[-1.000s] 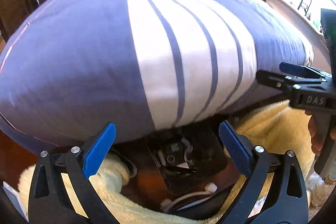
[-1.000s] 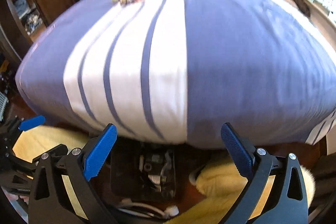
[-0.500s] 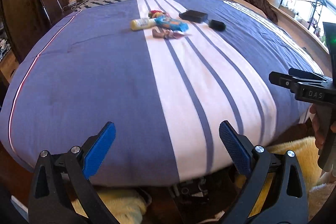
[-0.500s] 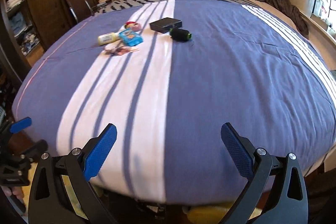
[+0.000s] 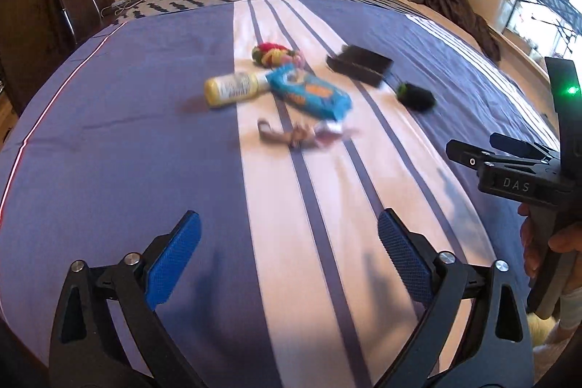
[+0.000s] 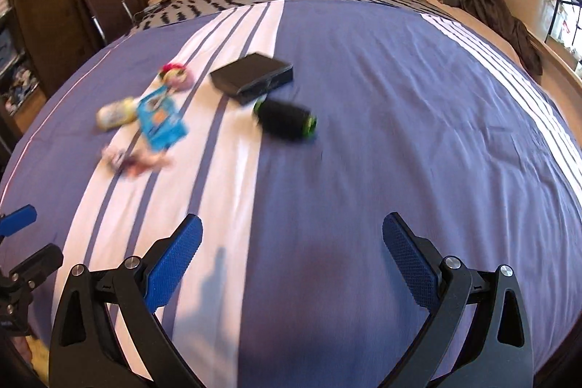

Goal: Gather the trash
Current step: 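Raise both open tools back over the bed, then grasp the black thread spool with the right tool while the left grasps the ribbon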

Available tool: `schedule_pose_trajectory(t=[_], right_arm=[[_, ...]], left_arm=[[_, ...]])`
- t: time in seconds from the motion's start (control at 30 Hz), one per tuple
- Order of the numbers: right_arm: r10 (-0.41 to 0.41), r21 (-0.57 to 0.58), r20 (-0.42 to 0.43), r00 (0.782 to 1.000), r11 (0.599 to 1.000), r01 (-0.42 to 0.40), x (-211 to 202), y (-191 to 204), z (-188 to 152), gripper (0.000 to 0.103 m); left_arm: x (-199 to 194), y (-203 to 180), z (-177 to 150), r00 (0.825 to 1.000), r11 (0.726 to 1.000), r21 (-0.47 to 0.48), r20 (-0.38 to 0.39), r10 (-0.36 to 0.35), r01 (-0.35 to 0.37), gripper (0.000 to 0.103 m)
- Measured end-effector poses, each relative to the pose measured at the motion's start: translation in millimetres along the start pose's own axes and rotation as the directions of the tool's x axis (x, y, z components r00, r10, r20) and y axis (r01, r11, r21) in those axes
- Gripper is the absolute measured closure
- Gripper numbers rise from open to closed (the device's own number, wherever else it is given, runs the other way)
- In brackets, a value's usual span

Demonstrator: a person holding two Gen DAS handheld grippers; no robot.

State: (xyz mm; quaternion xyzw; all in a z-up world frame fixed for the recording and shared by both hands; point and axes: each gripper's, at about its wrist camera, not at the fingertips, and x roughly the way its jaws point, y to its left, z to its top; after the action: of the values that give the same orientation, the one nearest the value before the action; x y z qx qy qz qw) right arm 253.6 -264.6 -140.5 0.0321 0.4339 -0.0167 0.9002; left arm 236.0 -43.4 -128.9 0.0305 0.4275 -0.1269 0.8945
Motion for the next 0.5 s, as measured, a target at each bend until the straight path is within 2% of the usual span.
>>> schedule_pose_trajectory(t=[0.17, 0.33, 0.43, 0.5], right_arm=[[-0.046, 0.0, -0.007, 0.999, 0.999, 0.046, 36, -4, 35, 0.005], [-0.03, -0.026, -0.04, 0.999, 0.999, 0.029, 62, 2, 53, 0.008], [-0.024, -0.044, -0.048, 0.999, 0.999, 0.022, 71, 7, 60, 0.015], [-0.001, -0.045, -0.062, 0.998, 0.999, -0.002, 77, 8, 62, 0.027]], left_arm=[[31, 1, 27, 1.0, 1.0, -0.013, -0.024, 0.017, -0.017, 0.02], [62, -4, 44, 0.997, 1.0, 0.004, -0.07, 0.014, -0.014, 0.029], [77, -5, 51, 0.995, 1.0, -0.01, -0.095, -0.009, 0.008, 0.035], [84, -4, 54, 0.995, 1.0, -0.017, -0.101, -0.011, 0.01, 0.039]])
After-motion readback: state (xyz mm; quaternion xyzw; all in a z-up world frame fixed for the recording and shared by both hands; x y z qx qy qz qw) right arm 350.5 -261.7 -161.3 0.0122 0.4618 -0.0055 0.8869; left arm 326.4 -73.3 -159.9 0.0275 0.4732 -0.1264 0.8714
